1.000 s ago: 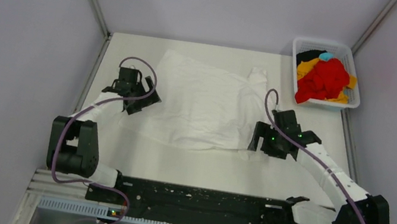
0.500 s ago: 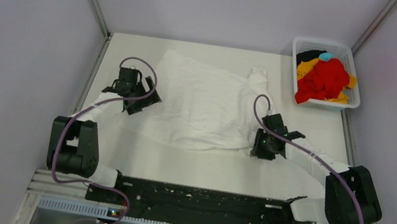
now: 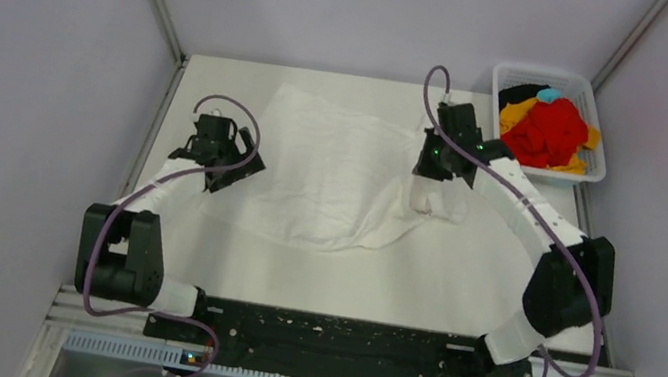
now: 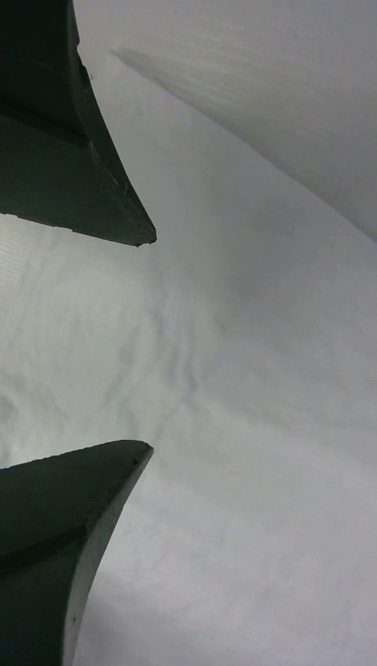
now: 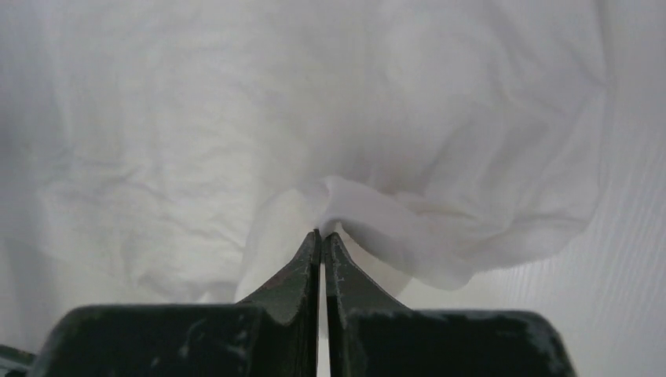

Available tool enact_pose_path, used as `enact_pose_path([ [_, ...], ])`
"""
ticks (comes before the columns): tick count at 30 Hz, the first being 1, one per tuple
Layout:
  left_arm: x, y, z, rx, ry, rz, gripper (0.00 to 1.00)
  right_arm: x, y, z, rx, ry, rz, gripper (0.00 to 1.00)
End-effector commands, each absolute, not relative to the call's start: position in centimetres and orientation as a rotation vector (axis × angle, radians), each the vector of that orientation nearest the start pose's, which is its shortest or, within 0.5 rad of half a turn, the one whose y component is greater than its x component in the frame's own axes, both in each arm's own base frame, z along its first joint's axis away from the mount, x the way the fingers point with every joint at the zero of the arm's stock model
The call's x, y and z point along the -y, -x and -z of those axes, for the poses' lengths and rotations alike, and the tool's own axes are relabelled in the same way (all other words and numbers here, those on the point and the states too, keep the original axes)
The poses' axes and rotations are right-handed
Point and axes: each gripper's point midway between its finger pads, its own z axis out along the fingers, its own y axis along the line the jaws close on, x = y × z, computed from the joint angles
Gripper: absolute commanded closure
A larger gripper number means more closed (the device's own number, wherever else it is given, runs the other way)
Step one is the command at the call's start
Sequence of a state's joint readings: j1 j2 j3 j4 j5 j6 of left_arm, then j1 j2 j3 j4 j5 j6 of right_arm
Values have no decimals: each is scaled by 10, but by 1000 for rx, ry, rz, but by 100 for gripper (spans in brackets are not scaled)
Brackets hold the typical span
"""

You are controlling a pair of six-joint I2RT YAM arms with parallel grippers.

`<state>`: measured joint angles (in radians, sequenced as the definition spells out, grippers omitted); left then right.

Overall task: Fold and stack the t-shirts
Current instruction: Flatten out the tshirt

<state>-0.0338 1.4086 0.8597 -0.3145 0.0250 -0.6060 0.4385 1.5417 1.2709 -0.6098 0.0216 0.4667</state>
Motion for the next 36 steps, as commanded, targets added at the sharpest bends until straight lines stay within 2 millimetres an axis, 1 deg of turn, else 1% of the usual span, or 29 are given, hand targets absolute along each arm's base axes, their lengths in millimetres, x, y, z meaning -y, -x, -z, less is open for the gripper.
enact_pose_path([
  [1,31,-356,-102,-2292,715,265,1,-200,-391,-141,-2533,-34,-315,100],
  [3,29,-355,-102,-2295,729,253,1,-209,-422,-134,-2521,-56,-276,100],
  [6,27,-352,-105,-2291,743,239,1,-220,-470,-121,-2474,-44,-227,100],
  [7,26,-352,-106,-2287,746,236,1,-228,-491,-127,-2431,-22,-239,100],
  [8,26,-351,-107,-2284,750,235,1,-233,-509,-114,-2419,-5,-228,100],
  [9,26,-351,-108,-2281,751,238,1,-237,-525,-111,-2397,-2,-219,100],
  [10,26,-350,-109,-2281,752,239,1,-240,-537,-109,-2388,-1,-218,100],
  [11,26,-349,-110,-2282,753,239,1,-243,-545,-107,-2391,-1,-220,97],
  [12,25,-349,-111,-2280,757,234,1,-245,-548,-104,-2400,5,-220,94],
  [13,24,-347,-112,-2280,762,227,1,-246,-549,-107,-2403,20,-224,90],
  [15,21,-343,-113,-2274,776,206,1,-244,-544,-115,-2397,37,-221,76],
  [17,16,-337,-114,-2267,789,178,1,-234,-536,-128,-2370,51,-191,62],
  [18,14,-332,-113,-2266,800,161,1,-227,-531,-138,-2347,53,-170,53],
  [19,11,-329,-113,-2259,811,144,1,-220,-525,-146,-2327,49,-147,40],
  [20,7,-326,-113,-2248,821,127,1,-213,-519,-157,-2305,43,-136,31],
  [22,1,-320,-113,-2235,847,89,1,-201,-501,-168,-2286,39,-123,24],
  [24,-7,-313,-113,-2222,870,45,1,-188,-479,-170,-2277,37,-125,22],
  [26,-14,-307,-112,-2208,895,15,1,-181,-455,-165,-2268,103,-188,22],
  [28,-17,-303,-109,-2201,915,9,1,-181,-428,-158,-2260,234,-329,18],
  [30,-15,-302,-104,-2205,920,35,1,-175,-408,-140,-2272,333,-453,18],
  [31,-10,-304,-101,-2215,912,65,1,-168,-403,-129,-2285,338,-491,18],
  [32,-6,-305,-99,-2223,908,90,1,-165,-401,-125,-2284,343,-550,18],
  [34,-1,-309,-94,-2244,908,120,1,-161,-403,-122,-2271,340,-649,18],
  [36,2,-312,-91,-2265,910,136,1,-165,-407,-120,-2255,373,-702,18],
])
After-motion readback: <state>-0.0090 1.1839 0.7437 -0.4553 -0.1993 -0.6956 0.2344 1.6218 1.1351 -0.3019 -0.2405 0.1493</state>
